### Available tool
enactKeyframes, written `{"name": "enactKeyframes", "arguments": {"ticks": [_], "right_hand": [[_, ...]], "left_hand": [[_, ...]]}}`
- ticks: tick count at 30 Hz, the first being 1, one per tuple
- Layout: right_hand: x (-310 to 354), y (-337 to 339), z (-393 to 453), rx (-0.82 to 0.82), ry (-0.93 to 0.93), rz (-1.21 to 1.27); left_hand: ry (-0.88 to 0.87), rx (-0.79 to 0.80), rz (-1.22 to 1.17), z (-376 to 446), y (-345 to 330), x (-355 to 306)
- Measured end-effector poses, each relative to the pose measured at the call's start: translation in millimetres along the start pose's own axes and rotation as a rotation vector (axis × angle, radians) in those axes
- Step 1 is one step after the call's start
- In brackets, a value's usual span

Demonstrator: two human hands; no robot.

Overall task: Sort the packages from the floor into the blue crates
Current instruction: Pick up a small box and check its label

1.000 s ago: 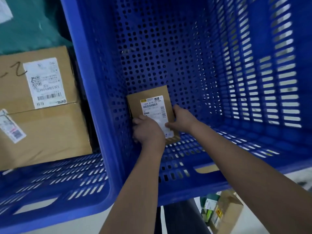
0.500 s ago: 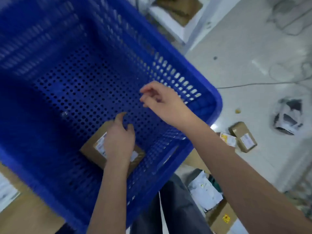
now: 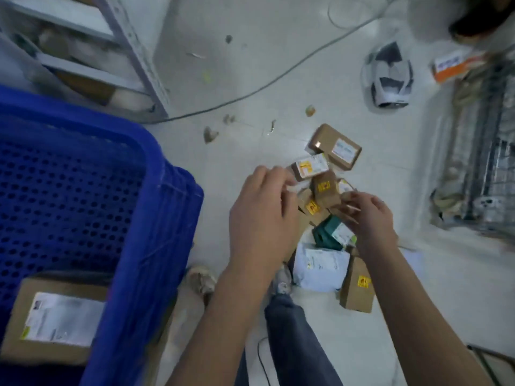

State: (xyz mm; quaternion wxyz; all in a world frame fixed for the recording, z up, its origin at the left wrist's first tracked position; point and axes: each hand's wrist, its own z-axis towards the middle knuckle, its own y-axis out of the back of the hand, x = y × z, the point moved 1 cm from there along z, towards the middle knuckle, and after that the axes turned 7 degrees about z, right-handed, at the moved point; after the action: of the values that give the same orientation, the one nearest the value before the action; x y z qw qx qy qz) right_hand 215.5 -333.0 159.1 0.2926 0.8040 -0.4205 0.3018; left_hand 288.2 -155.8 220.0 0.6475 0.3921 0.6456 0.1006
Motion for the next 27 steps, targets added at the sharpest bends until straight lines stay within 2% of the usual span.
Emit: {"name": "enactKeyframes", "arguments": {"ticks": [5,7,9,12,17,23,27], "right_hand": [[-73.6,80.7,63.1,-0.042,-0.419,-0.08],[-103.3,95.3,78.0,0.005,-0.523,-0.158],[-129.3,100.4,93.3,0.069,-0.594,-0.24],[-162.0,95.1,123.0,0.133,-0.602,-0.367],[-208.7,66.3,189.1,0.222,-0.393,-0.546],[-267.7,45.2,252.0,0.189,-0.373,-0.535],[-304.5,42.4,274.1,0.173,-0.445,-0.438]], "left_hand": [[0.273,0.639,0.316,-7.9,-117.1,50.8],[0.378,0.794,0.36,-12.4,-151.1,76.7],[0.461,0.872,0.378,-13.1,-182.2,105.6],[0.577,0.896,0.375,-6.4,-224.1,149.7],[0.697,0.835,0.356,15.2,-287.9,214.0],[0.67,0.822,0.316,29.2,-354.4,270.1],[0.797,0.752,0.135,33.1,-384.4,291.3]]}}
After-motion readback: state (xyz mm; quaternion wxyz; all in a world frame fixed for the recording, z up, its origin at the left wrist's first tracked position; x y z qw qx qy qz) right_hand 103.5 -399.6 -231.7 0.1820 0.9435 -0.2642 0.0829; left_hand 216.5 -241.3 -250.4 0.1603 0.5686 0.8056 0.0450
